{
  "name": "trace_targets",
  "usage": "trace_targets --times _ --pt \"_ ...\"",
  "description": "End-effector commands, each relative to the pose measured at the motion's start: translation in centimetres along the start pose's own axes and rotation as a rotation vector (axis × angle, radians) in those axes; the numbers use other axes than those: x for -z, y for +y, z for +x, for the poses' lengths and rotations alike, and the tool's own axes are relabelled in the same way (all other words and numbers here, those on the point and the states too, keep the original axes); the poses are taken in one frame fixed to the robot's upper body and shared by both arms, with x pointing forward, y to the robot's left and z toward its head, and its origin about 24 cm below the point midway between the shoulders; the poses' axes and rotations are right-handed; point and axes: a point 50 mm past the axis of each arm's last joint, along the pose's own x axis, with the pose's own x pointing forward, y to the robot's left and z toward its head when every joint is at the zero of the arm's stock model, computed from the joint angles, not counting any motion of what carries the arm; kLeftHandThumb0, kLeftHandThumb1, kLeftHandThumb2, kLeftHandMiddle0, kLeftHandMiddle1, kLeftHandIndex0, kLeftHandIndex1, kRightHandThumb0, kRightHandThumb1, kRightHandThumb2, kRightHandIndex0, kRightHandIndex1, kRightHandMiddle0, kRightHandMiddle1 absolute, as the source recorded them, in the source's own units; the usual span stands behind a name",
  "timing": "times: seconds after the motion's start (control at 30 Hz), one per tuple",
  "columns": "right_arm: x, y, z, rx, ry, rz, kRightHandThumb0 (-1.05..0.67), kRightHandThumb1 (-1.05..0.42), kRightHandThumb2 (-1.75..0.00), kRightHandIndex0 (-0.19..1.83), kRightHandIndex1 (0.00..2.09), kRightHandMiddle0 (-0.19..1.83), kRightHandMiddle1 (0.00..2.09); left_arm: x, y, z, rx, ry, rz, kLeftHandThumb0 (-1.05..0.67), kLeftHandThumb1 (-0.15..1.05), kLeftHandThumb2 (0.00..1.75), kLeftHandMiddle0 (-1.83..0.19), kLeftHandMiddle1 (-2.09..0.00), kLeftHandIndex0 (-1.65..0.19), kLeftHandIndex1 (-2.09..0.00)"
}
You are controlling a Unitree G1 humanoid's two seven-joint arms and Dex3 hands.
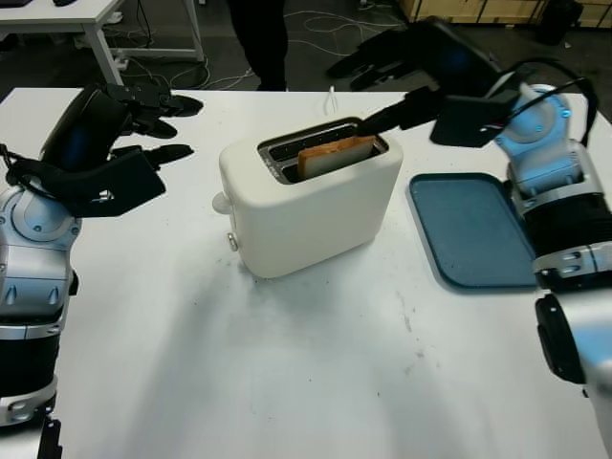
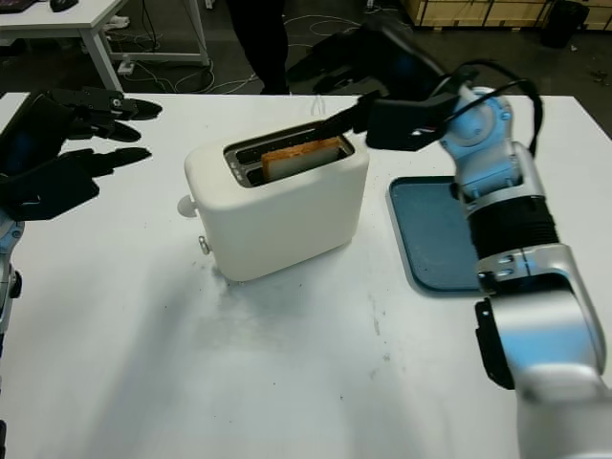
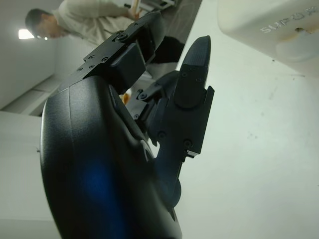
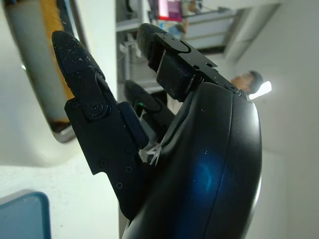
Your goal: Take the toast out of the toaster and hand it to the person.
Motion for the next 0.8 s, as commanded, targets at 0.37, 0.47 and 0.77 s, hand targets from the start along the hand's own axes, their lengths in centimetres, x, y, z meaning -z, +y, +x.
trace_targets --times 0.37,0.47,0.77 --pt "-0.6 2.4 2.2 -0.133 0.005 -0.046 -0.58 -0.67 0.0 0.94 0.08 0.89 0.02 -0.1 0.0 -0.1 -0.008 0.004 -0.004 -0.34 0.85 0.0 -0.77 -0.42 -0.85 0.0" --pt "-0.5 2.7 2.2 -0.145 0.015 -0.063 -0.57 -0.67 0.0 0.94 0.09 0.89 0.02 0.0 0.0 -0.2 -0.005 0.006 -0.002 -0.35 0.86 0.01 -0.77 -0.41 -0.85 0.0" --pt "-0.1 3.7 2.0 -0.176 0.026 -0.146 -0.41 -0.69 -0.01 0.95 0.11 0.91 0.02 0.0 -0.1 -0.2 -0.005 -0.003 -0.007 -0.32 0.85 0.0 -0.78 -0.42 -0.86 -0.01"
